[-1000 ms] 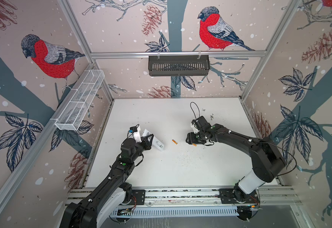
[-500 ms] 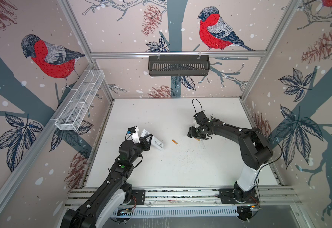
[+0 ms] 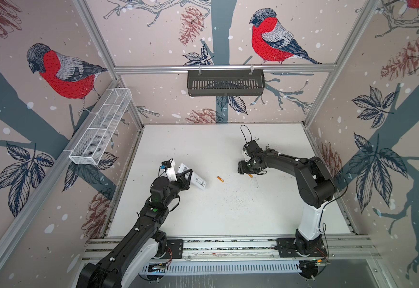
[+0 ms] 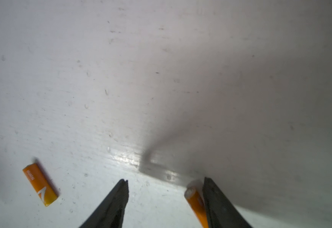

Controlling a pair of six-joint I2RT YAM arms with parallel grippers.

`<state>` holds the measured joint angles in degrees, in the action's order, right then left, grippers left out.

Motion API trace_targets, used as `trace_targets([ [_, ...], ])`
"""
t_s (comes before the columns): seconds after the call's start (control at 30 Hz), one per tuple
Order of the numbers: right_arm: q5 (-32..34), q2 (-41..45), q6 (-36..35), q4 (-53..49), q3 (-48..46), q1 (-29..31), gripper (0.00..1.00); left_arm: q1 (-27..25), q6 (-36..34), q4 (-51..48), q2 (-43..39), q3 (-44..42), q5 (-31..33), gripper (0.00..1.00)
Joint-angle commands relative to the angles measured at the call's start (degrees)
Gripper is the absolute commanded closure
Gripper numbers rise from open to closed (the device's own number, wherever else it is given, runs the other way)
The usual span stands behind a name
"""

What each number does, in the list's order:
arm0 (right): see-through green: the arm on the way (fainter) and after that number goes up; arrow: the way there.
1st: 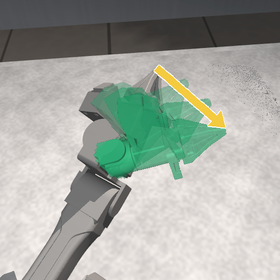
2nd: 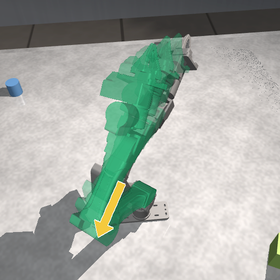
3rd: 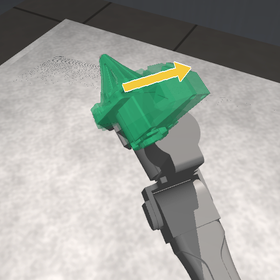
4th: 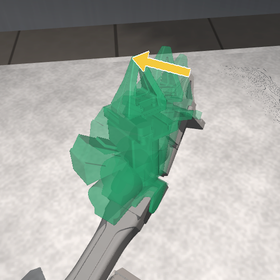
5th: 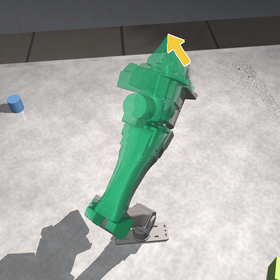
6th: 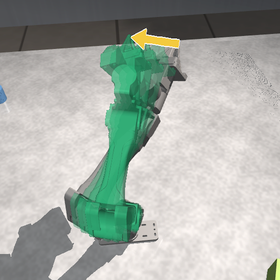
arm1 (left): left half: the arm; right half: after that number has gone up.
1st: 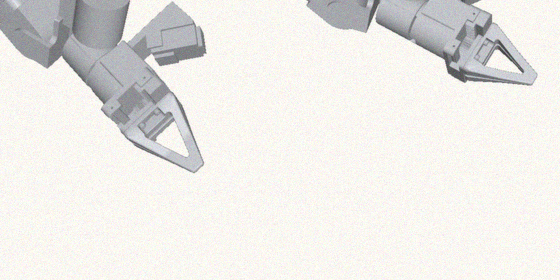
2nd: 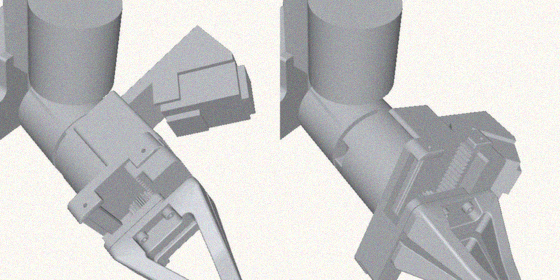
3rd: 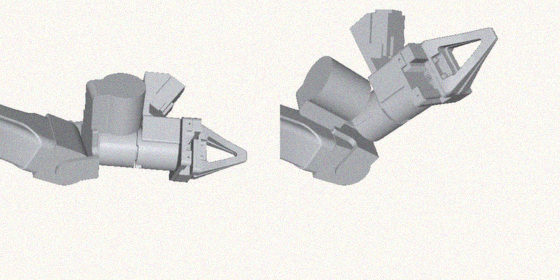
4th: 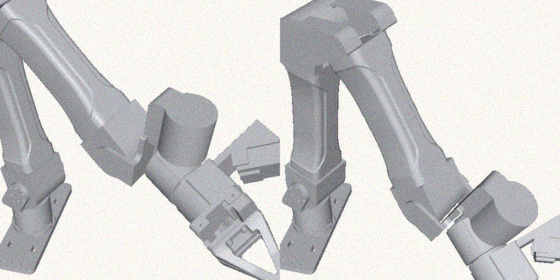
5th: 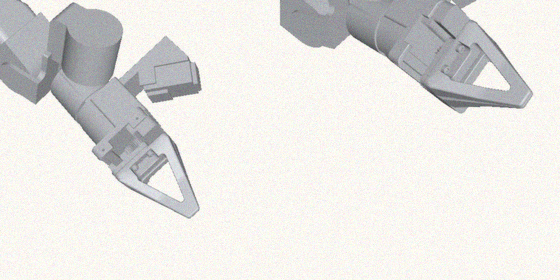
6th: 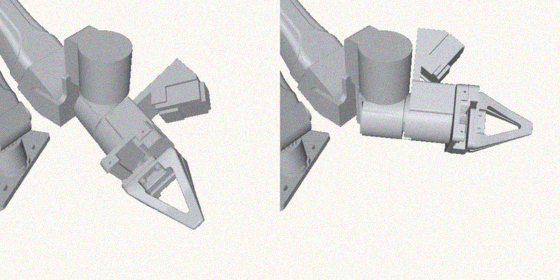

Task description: Load the batteries into the remote control

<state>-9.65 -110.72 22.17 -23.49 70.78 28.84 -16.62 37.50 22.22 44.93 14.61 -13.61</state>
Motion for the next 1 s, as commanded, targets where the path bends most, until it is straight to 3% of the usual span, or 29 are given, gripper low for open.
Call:
trace_targets([
  [0.0,-3.35,-1.69,-2.56,-3.54,-0.30,0.75,0.38,0.25,-0.41,2.08,-0.14,0.57,-0.14,1.00],
  [0.37,-0.57,0.43,-1.64,-4.36,-3.67,4.47,0.39,0.23,-0.40,2.17,0.00,0.56,-0.14,1.00],
  [0.57,-4.10,4.07,-3.94,-0.67,-4.41,5.00,0.38,0.36,-0.14,2.88,0.65,0.77,-0.72,1.00],
  [0.97,-0.88,0.86,-4.08,-1.88,1.42,-0.82,0.35,0.45,-0.35,1.56,-0.40,0.90,-0.15,1.00],
])
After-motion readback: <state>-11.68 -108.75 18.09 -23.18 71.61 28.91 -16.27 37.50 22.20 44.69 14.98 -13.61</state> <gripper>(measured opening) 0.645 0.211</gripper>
